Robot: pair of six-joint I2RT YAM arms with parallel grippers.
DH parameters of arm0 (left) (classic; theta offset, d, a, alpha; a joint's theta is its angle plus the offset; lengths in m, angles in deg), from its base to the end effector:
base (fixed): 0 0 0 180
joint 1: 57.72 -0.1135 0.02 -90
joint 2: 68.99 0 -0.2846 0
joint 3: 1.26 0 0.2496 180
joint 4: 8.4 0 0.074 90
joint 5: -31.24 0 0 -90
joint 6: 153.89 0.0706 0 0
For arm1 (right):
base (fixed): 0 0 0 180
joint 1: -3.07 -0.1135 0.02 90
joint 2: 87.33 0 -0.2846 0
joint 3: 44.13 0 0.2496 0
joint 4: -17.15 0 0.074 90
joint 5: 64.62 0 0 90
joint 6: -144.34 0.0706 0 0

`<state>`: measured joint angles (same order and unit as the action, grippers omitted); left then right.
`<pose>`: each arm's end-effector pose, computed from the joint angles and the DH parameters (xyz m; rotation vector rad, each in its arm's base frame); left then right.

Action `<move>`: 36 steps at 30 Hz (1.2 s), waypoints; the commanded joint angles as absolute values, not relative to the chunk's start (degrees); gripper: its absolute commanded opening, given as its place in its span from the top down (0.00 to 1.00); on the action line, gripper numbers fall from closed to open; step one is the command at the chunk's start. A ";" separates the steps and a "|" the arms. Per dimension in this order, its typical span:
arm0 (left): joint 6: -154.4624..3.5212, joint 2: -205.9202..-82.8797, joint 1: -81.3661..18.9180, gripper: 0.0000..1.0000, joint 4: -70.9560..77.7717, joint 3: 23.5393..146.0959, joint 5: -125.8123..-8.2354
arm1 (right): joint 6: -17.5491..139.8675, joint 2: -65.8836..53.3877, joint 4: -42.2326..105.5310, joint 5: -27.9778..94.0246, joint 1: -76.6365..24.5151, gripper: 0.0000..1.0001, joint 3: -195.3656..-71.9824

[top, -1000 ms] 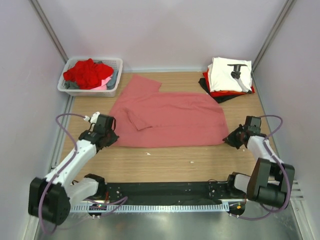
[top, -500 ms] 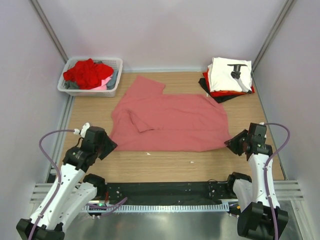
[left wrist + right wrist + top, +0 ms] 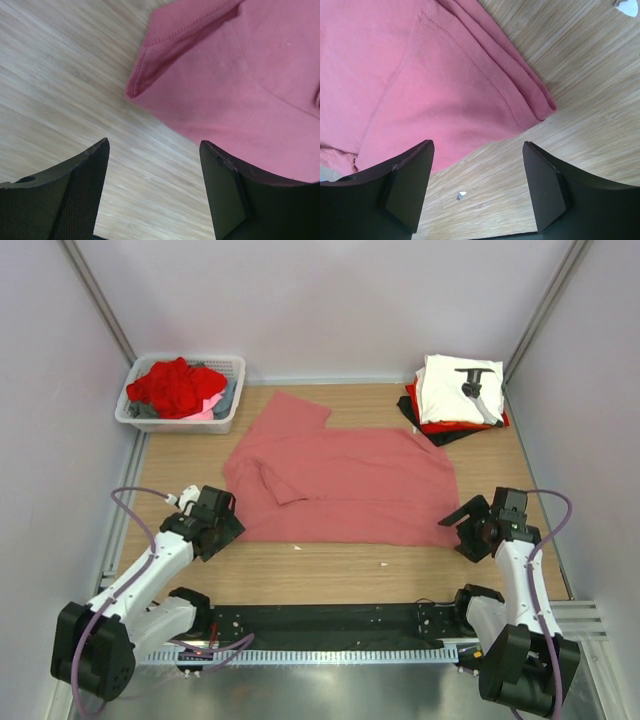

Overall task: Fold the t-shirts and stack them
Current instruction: Fold the tshirt

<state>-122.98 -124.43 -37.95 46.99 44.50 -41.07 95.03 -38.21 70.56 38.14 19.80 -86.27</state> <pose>0.1617 -0.0353 0.1778 -0.9639 2.4307 -0.0528 0.1501 -0.0288 0.1741 1.2038 2.3608 0.4350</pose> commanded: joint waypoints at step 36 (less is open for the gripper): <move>-122.85 -107.67 -37.43 1.00 62.63 56.33 -38.53 | 95.74 -43.46 74.55 35.84 20.12 0.99 -92.49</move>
